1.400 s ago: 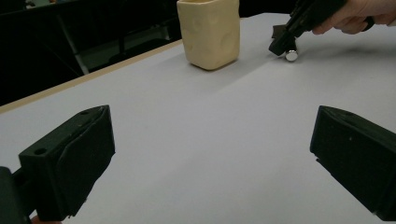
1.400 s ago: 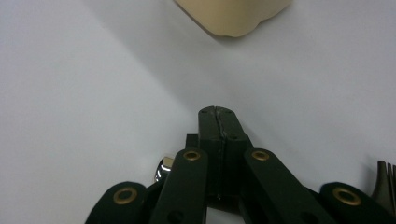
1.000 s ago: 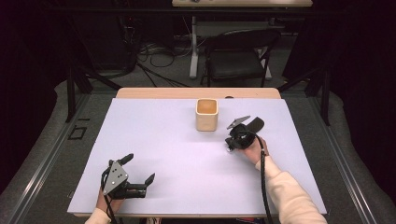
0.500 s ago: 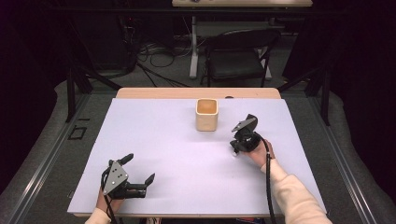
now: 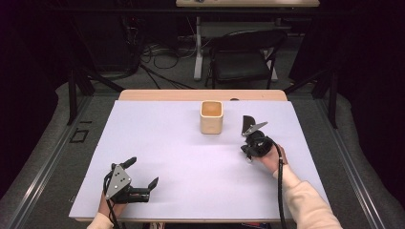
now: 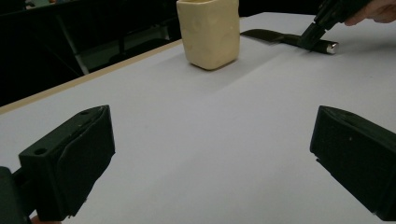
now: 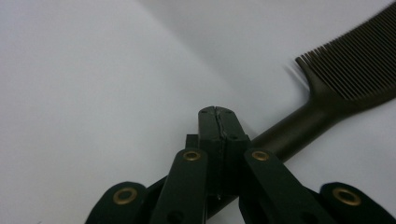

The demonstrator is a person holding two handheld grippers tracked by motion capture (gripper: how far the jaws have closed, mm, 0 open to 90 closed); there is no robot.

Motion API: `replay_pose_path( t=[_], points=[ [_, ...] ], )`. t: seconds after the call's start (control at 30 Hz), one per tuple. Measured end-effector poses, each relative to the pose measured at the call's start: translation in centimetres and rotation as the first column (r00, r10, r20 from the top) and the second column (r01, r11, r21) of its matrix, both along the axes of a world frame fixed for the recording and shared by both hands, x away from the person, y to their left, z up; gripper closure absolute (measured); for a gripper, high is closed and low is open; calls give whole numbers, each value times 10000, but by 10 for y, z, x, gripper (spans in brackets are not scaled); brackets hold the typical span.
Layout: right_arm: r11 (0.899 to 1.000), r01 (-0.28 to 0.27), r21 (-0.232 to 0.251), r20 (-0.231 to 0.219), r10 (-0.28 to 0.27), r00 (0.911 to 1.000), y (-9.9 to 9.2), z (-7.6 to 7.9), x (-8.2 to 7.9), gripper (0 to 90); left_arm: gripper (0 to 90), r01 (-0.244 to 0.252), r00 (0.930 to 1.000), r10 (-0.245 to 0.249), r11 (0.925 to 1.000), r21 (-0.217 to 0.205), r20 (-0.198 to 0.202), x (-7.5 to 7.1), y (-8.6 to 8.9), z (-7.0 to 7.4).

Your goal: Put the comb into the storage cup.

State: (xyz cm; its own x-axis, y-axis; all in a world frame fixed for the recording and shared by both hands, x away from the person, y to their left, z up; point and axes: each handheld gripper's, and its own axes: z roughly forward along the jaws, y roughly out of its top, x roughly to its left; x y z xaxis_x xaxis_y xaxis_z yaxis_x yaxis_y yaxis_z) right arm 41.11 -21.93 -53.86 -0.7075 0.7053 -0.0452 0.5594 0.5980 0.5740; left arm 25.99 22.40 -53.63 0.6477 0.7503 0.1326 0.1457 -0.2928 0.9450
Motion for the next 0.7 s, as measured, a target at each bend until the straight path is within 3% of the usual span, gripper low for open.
replay_pose_path(
  t=[0.7],
  points=[
    [9987, 509, 47, 61, -509, 9987, -24, 2, -2, 900, 0, 12, 10000, -12, 10000, -4, -7, 0, -1, 0]
  ],
)
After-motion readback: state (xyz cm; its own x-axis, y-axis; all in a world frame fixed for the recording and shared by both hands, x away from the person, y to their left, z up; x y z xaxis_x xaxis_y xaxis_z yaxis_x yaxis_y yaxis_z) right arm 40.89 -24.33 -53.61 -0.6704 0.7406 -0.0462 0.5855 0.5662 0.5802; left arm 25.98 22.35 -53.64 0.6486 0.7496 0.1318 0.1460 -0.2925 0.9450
